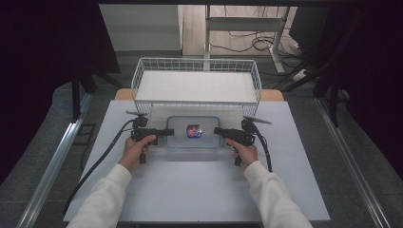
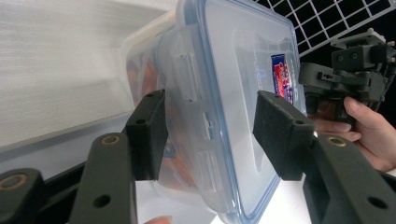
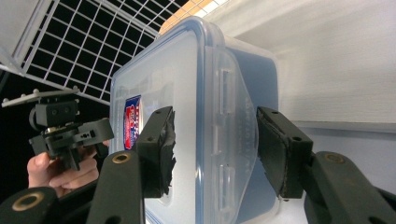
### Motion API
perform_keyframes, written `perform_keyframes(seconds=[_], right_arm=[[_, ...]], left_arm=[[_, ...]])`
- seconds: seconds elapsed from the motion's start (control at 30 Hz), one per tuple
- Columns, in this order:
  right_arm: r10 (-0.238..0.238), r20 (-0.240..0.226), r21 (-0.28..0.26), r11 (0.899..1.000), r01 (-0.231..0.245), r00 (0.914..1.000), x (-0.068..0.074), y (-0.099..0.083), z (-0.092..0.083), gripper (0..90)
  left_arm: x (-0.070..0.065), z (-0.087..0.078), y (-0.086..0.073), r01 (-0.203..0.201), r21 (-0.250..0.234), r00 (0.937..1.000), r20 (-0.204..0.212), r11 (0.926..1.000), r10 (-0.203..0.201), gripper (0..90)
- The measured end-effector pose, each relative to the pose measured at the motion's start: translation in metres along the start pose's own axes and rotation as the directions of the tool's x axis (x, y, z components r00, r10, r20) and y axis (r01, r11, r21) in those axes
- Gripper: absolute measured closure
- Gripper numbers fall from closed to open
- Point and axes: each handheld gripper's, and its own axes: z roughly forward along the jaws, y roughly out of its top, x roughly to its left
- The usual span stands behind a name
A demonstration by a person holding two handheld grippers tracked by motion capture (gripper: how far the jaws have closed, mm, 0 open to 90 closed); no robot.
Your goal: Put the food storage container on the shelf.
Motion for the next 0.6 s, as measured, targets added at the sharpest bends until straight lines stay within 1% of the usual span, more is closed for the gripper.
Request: perform_keyframes(seconds=[0.03,0.07,0.17,0.2,0.23,0.27,0.3,0.37,0.4,0.43,0.47,0.5,0.53,0.6], right_arm=[[0.007,0.002,-0.006,1.000,-0.007,1.0000,0.000,0.000,0.000,48.3],[0.011,0.001,-0.006,1.000,-0.011,0.9999,0.000,0.000,0.000,48.4],[0.016,0.001,-0.012,1.000,-0.016,0.9999,0.000,0.000,0.001,48.4],[0.021,0.005,-0.015,1.000,-0.021,0.9998,0.001,-0.001,0.001,48.2],[0.021,0.005,-0.015,1.000,-0.021,0.9998,0.001,-0.001,0.001,48.2],[0.018,0.013,-0.021,1.000,-0.018,0.9997,0.002,-0.001,0.000,46.2],[0.008,0.020,-0.026,1.000,-0.007,0.9998,0.004,-0.002,0.000,43.7],[-0.022,0.039,-0.053,0.998,0.025,0.9990,0.009,-0.003,-0.001,37.3],[-0.022,0.039,-0.053,0.998,0.025,0.9990,0.009,-0.003,-0.001,37.3],[-0.047,0.062,-0.063,0.997,0.051,0.9969,0.014,-0.004,-0.005,33.6],[-0.063,0.077,-0.071,0.995,0.068,0.9950,0.017,-0.005,-0.008,32.7],[-0.076,0.088,-0.075,0.994,0.083,0.9932,0.020,-0.006,-0.011,31.7],[-0.110,0.106,-0.084,0.989,0.119,0.9883,0.022,-0.007,-0.014,30.7],[-0.138,0.126,-0.085,0.985,0.149,0.9824,0.026,-0.010,-0.021,30.2]], left_arm=[[0.000,0.000,0.000,-0.002,-0.004,1.0000,-0.002,1.0000,0.002,44.9],[-0.002,0.001,-0.001,0.022,-0.006,0.9997,0.005,0.9997,-0.022,44.8],[-0.003,0.001,-0.001,0.017,-0.010,0.9998,-0.002,0.9998,-0.017,44.6],[-0.002,0.001,-0.001,0.001,-0.012,1.0000,-0.006,0.9999,-0.001,44.0],[-0.002,0.001,-0.001,0.001,-0.012,1.0000,-0.006,0.9999,-0.001,42.9],[-0.004,0.002,-0.002,0.000,-0.021,1.0000,-0.001,0.9998,0.000,40.9],[-0.006,0.002,-0.004,-0.006,-0.026,1.0000,-0.004,0.9996,0.006,39.8],[-0.009,0.003,-0.006,-0.017,-0.028,0.9998,-0.009,0.9995,0.017,35.3],[-0.009,0.003,-0.006,-0.017,-0.028,0.9998,-0.009,0.9995,0.017,31.0],[-0.013,0.001,-0.008,-0.041,-0.025,0.9989,-0.023,0.9988,0.041,27.9],[-0.013,0.001,-0.008,-0.041,-0.025,0.9989,-0.023,0.9988,0.041,27.4],[-0.019,-0.004,-0.010,-0.080,-0.044,0.9957,-0.049,0.9958,0.078,26.9],[-0.022,-0.007,-0.011,-0.089,-0.050,0.9950,-0.050,0.9947,0.087,26.0],[-0.027,-0.014,-0.013,-0.106,-0.059,0.9935,-0.048,0.9926,0.103,24.8]])
